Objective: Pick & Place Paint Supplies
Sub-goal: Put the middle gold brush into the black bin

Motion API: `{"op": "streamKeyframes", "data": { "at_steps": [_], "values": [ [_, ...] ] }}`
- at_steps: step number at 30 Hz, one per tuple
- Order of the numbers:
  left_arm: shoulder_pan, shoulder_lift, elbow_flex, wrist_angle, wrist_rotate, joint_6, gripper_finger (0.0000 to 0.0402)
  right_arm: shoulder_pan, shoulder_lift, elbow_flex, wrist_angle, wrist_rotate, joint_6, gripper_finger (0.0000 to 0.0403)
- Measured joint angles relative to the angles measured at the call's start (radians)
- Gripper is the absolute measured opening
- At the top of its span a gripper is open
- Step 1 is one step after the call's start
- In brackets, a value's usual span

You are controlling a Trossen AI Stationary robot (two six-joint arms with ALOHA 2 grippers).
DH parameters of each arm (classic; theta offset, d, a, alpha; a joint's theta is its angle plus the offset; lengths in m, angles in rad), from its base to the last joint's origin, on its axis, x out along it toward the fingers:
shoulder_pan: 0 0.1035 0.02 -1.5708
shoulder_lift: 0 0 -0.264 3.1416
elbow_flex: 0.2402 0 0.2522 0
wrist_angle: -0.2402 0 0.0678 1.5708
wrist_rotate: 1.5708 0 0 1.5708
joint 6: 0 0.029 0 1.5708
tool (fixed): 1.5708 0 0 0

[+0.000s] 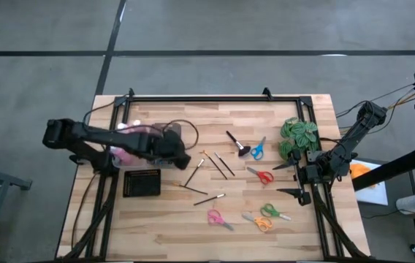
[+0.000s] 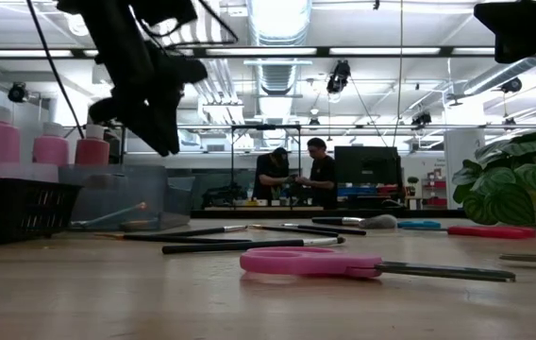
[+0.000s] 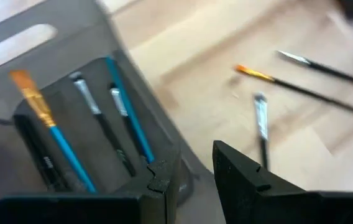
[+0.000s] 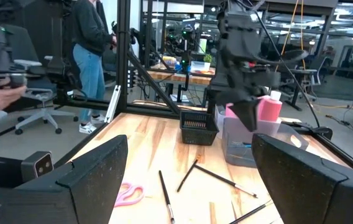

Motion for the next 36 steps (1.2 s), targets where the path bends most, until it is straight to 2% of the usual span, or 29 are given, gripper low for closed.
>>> {"op": "streamKeyframes", "data": {
  "at_steps": [8,16,21,24,30,36],
  "values": [
    [-0.192,0.000,0.010,0.015,-0.005,0.090,0.0097,0.000,0.001,0.000,0.000,0.000,0.001,0.0341],
    [-0.332,0.000,0.009,0.114,0.003,0.378,0.0097,0.000,0.000,0.000,0.000,0.000,0.001,0.0341],
    [-0.407,0.000,-0.052,0.231,-0.039,0.552,0.0097,0.000,0.000,0.000,0.000,0.000,0.000,0.0341],
    [-0.415,0.000,-0.113,0.297,-0.025,0.583,0.0097,0.000,0.000,0.000,0.000,0.000,0.000,0.0341],
    [-0.384,0.000,-0.192,0.334,0.109,0.592,0.0097,0.000,0.000,0.000,0.000,0.000,0.000,0.0341],
    [-0.337,0.000,-0.255,0.452,0.131,0.650,0.0097,0.000,0.000,0.000,0.000,0.000,-0.001,0.0341]
  ]
}}
